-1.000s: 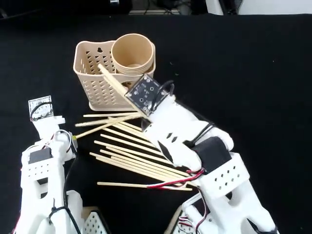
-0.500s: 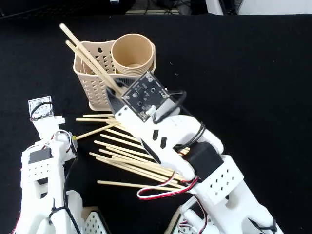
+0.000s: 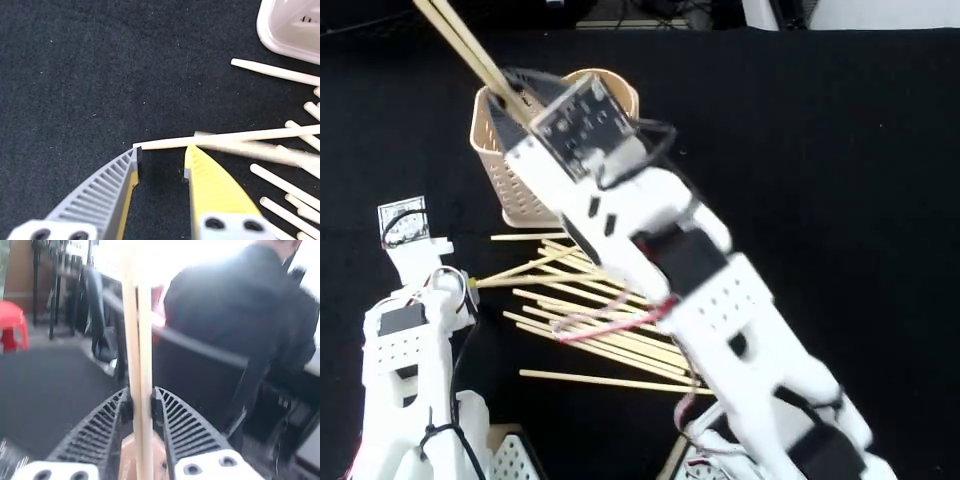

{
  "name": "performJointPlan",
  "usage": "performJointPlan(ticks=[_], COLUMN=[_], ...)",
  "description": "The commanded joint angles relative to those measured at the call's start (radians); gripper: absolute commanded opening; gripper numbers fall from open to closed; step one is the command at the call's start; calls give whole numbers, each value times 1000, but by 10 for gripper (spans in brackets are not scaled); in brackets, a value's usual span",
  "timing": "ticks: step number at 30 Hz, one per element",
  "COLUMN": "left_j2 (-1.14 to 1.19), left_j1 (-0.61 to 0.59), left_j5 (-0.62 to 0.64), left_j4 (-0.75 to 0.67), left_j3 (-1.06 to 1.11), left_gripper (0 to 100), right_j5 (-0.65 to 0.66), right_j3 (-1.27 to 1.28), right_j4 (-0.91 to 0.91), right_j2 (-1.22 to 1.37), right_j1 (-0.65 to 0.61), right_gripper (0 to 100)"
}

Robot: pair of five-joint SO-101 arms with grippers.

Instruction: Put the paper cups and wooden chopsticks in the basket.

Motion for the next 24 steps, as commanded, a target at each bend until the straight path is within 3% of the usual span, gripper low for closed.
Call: performJointPlan(ticks=[1, 7, 13, 24], left_j2=[2, 2, 2, 2], left_j1=[-2, -2, -1, -2], left_j5=[8, 8, 8, 8], left_j4=[-15, -15, -15, -15], left_j3=[-45, -45, -45, -47], left_gripper=[166, 166, 166, 166], right_j5=[-5, -112, -118, -118], right_j3=[-137, -340, -472, -348], right_j4=[-81, -91, -81, -72], right_j2=[130, 395, 615, 604], right_j1=[-12, -6, -5, 28], right_gripper=[12, 12, 12, 12])
